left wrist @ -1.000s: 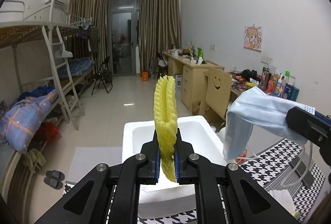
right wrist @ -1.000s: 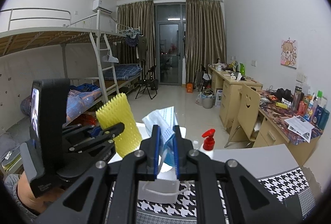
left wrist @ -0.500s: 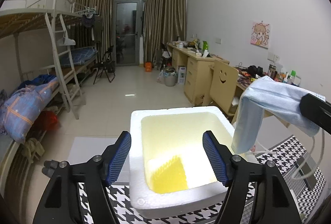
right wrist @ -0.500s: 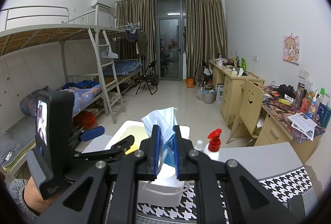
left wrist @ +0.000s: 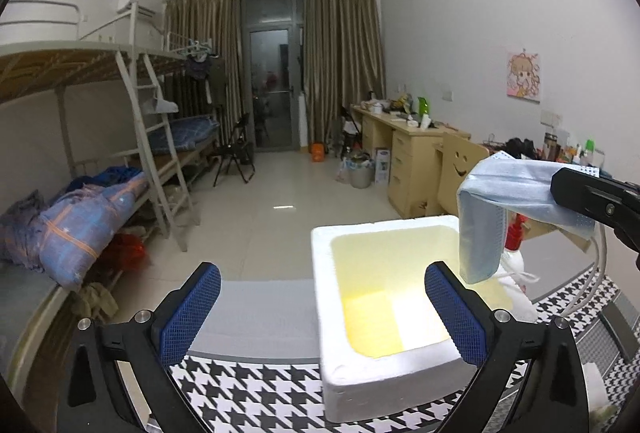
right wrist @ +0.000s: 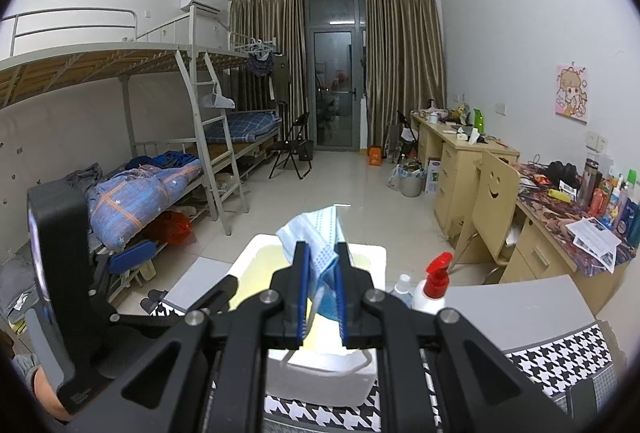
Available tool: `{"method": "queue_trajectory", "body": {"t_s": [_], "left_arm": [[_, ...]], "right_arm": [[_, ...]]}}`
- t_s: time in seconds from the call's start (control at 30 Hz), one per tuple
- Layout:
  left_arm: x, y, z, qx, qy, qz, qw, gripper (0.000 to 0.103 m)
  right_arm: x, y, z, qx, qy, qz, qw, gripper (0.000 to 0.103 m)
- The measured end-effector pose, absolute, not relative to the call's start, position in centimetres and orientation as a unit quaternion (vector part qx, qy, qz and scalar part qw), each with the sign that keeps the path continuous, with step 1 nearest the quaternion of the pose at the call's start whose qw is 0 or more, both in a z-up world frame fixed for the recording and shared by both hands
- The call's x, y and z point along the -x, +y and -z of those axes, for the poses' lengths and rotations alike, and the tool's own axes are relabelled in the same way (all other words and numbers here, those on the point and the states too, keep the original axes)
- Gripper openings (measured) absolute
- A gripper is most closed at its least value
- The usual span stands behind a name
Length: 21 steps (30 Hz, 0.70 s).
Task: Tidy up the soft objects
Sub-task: 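Lower the blue mask into the foam box and open the right gripper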
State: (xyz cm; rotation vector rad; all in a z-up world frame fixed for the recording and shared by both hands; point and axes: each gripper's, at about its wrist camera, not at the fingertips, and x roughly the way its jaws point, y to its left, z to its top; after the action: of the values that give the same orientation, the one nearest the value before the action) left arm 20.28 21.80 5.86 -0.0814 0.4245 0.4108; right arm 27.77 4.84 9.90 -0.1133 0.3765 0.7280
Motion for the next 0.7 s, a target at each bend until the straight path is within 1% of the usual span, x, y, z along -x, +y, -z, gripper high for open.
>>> {"method": "queue_trajectory", "body": {"t_s": [0.47,0.7], "left_arm": [[-19.1,24.1,-5.0,0.081,0.217,-0.213,0.949,0.102],[-18.3,24.1,-5.0,0.080,0.210,-0.224,0.948,0.102]], "right_arm": [[-27.6,7.2,-10.1,0.062,0.184,-0.373,0.908,0.015],[-29.1,8.3,-8.5,0.071,0.203,-0.368,0.905,0.015]]}}
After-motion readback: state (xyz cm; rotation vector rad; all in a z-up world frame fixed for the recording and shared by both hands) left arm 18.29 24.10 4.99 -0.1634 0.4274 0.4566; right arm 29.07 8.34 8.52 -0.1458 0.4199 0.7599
